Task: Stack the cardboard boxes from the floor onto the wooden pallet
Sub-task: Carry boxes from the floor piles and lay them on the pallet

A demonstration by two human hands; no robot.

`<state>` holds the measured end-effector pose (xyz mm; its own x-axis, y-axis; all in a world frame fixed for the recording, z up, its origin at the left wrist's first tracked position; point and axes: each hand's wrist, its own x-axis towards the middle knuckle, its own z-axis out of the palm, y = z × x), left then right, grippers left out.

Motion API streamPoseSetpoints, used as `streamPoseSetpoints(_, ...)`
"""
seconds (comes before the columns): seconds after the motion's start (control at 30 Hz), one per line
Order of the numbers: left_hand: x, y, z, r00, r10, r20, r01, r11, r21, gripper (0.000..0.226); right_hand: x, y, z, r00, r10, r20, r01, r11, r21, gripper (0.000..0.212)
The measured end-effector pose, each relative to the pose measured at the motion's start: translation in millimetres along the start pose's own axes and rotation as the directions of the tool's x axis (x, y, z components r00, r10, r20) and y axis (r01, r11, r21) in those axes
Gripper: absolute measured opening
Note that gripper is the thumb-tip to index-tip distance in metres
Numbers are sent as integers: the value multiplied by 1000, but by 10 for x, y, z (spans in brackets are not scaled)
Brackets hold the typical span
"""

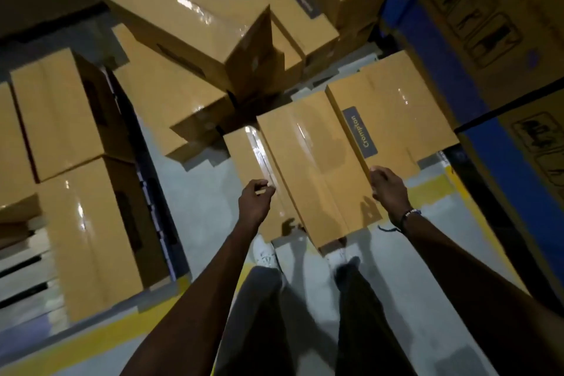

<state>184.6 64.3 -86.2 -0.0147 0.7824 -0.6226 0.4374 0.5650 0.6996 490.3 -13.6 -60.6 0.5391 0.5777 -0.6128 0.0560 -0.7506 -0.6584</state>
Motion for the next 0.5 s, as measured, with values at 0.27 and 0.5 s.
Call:
streamPoseSetpoints(0.27,1057,-704,1067,989,-150,0,150,987,-59,69,1738,626,270,998,-11,62,21,984,-175,50)
streamPoseSetpoints(0.5,1542,-1285,1708,983,-182,-2,182,982,-55,91,2566,1210,687,975,35,218,-2,988,-152,60)
